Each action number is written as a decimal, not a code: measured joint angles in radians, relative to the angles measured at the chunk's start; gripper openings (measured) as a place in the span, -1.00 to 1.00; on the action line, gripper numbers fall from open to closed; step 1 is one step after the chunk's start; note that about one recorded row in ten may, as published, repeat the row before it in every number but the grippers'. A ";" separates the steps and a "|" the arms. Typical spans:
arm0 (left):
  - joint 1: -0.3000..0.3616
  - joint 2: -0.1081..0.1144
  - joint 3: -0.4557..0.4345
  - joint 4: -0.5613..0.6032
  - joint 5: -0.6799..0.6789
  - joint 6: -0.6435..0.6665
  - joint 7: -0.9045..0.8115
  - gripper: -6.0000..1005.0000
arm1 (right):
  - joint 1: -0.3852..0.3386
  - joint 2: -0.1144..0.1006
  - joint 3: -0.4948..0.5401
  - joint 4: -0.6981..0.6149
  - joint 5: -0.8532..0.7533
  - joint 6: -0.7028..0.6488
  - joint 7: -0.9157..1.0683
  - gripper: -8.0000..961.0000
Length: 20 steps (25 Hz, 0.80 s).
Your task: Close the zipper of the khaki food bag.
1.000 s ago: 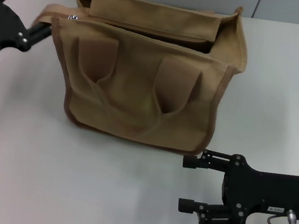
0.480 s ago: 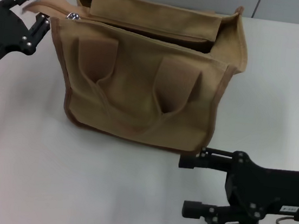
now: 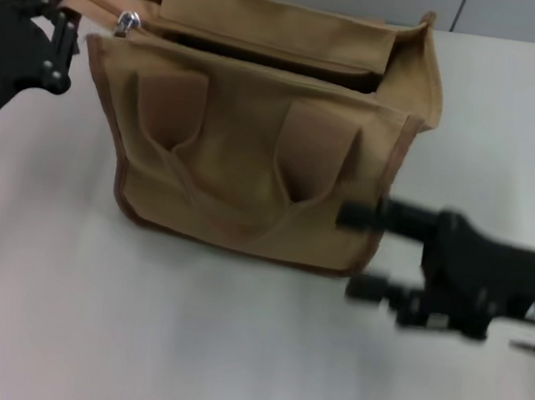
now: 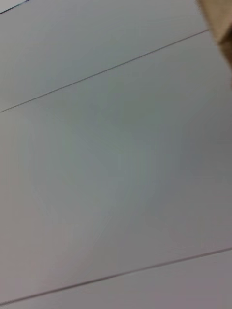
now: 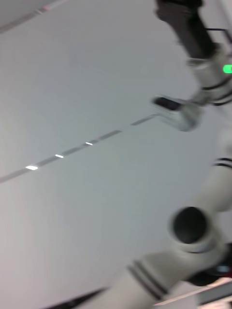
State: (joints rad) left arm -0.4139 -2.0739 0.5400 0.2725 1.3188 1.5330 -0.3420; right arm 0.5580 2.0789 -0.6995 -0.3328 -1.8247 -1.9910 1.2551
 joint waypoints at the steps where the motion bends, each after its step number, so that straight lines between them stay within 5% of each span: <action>1: -0.003 0.000 0.000 -0.010 -0.015 0.014 -0.002 -0.73 | 0.005 0.000 0.000 0.000 0.034 -0.004 0.035 0.69; 9: -0.027 -0.002 0.000 -0.052 -0.073 0.043 -0.012 -0.96 | 0.096 -0.002 0.000 -0.002 0.232 0.003 0.273 0.69; 20: -0.047 -0.002 0.000 -0.077 -0.101 0.093 -0.038 -0.95 | 0.294 0.008 -0.016 0.060 0.258 0.302 0.380 0.69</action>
State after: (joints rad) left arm -0.4611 -2.0761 0.5400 0.1951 1.2173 1.6262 -0.3802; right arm 0.8518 2.0870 -0.7151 -0.2733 -1.5668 -1.6889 1.6349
